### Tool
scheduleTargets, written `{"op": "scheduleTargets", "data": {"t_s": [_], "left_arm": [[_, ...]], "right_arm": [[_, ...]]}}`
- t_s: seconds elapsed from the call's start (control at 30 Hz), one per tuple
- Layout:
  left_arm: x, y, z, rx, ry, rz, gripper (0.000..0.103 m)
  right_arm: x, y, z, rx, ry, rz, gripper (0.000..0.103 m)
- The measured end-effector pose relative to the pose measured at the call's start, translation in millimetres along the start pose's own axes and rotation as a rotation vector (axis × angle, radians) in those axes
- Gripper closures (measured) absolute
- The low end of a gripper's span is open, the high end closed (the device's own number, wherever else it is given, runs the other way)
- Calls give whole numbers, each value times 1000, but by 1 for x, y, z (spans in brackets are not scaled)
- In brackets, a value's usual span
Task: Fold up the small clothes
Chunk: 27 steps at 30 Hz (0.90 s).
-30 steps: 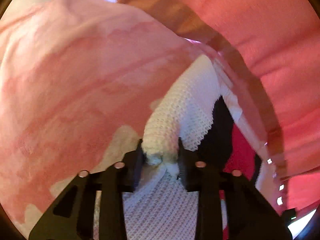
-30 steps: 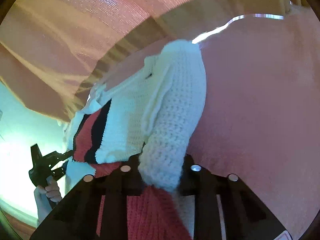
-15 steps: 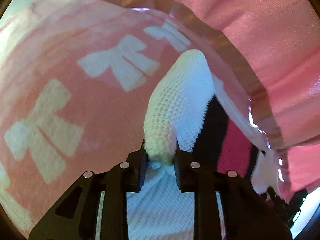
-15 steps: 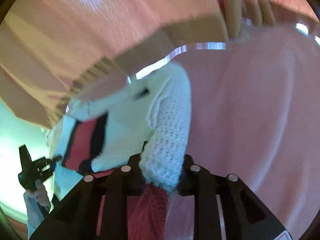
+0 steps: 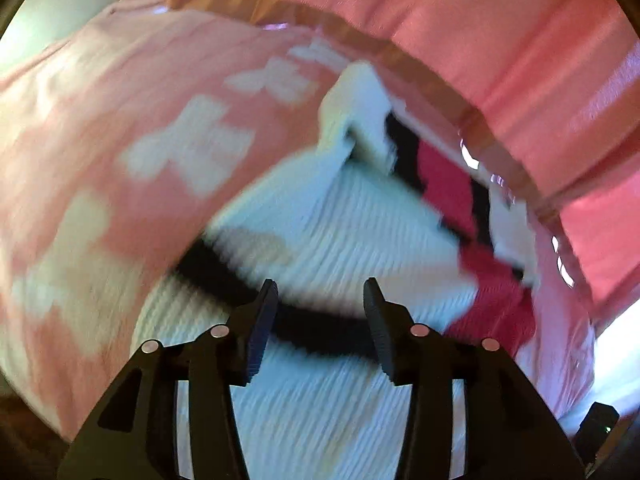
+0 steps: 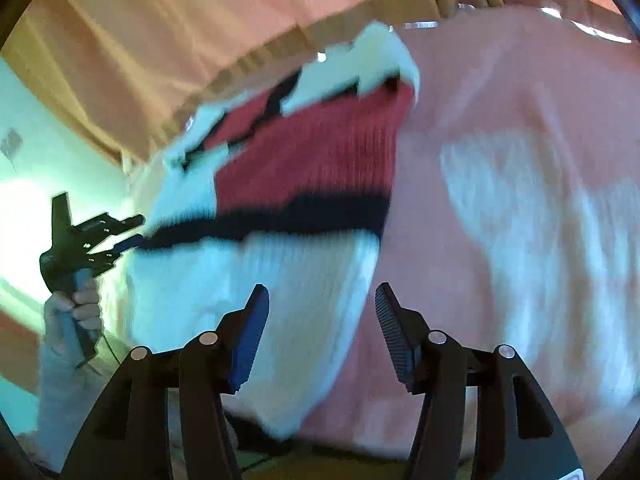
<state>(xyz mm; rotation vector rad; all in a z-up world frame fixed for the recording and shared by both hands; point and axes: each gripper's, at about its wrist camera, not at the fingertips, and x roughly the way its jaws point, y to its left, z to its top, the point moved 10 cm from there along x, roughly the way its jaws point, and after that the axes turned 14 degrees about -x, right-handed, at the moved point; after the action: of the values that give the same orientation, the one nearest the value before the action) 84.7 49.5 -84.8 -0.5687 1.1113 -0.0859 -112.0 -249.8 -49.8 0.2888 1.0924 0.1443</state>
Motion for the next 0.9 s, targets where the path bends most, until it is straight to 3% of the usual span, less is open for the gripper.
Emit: {"op": "scheduleTargets", "data": {"t_s": [0.1, 0.13, 0.2, 0.23, 0.3, 0.33, 0.37, 0.43, 0.57, 0.67, 0.8, 0.87, 0.9], "left_arm": [[-13, 32, -24, -31, -4, 6, 53], [-17, 41, -29, -50, -7, 2, 45], [-22, 65, -40, -115, -5, 15, 40], [-24, 68, -42, -125, -3, -15, 40], [-26, 67, -44, -97, -7, -27, 40], [-27, 66, -47, -76, -5, -24, 45], [-24, 66, -48, -52, -6, -8, 52], [-20, 63, -53, -14, 27, -9, 103], [-43, 53, -80, -38, 62, -105, 103], [-57, 47, -121, -22, 101, -134, 103], [-41, 50, -148, 6, 113, -72, 103], [-38, 44, -148, 13, 90, -73, 103], [-37, 42, -146, 13, 85, -80, 96]], "right_arm": [[8, 11, -30, 21, 22, 34, 48], [12, 16, -36, 32, 34, 63, 47], [12, 23, -38, 9, 1, 64, 47], [13, 26, -38, -12, 1, 63, 48], [17, 31, -36, -39, -10, 55, 68], [19, 31, -37, -37, -2, 61, 94], [22, 30, -36, -19, 4, 83, 95], [12, 27, -29, -14, -30, 72, 96], [-58, 12, -13, -25, -122, 20, 97], [-99, -5, -22, -74, -98, -93, 97], [-76, -30, -60, -26, 46, -104, 96], [-61, -32, -68, -10, 74, -107, 92], [-54, -32, -71, 2, 88, -103, 90]]}}
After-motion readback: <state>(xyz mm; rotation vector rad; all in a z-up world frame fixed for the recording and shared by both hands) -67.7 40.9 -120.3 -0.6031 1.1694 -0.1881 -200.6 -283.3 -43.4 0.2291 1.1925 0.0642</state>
